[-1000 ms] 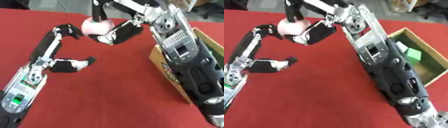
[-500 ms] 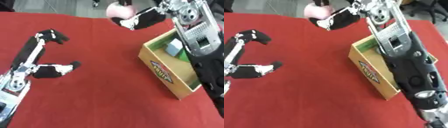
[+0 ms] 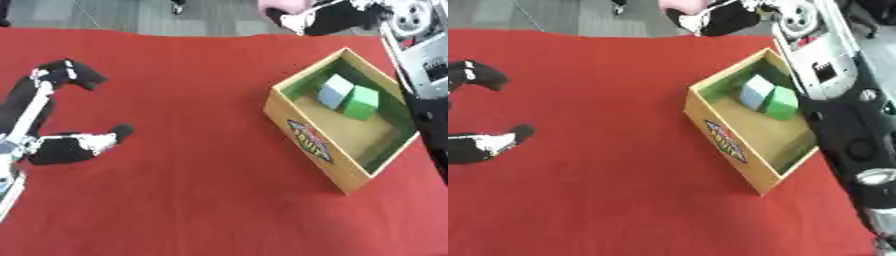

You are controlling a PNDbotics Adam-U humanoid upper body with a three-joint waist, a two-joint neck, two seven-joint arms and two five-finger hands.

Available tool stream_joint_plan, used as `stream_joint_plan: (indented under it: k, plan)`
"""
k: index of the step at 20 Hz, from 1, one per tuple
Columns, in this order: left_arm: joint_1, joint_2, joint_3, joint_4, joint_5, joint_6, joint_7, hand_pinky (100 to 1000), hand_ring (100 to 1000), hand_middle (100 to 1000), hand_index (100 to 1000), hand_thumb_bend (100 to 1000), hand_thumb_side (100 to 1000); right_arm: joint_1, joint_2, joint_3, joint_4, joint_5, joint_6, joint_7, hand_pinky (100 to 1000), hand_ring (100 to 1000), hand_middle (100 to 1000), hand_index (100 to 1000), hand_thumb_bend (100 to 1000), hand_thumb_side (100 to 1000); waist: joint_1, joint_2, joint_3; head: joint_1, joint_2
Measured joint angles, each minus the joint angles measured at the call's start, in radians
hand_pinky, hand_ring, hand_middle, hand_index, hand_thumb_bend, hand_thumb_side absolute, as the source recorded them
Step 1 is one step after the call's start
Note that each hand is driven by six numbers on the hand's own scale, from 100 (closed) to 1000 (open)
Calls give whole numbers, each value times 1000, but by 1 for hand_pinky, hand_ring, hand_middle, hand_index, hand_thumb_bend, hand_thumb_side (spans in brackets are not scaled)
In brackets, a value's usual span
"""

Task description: Pick up the objects with one hand, pass them to the other hand, and then place them into the box on the other side of the table.

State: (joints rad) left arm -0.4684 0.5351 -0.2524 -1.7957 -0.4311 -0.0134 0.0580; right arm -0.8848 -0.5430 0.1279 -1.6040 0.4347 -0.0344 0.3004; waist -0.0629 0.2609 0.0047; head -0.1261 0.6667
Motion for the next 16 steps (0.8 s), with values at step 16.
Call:
stream_joint_plan:
  k: [16]
  plan:
    - [3,20,34,-56,4,13,27,779,647,662,720,635,407,139,-119,-35,128,73,-51,-84,730,633,328,461,383,100,14,0,8,-85,-48]
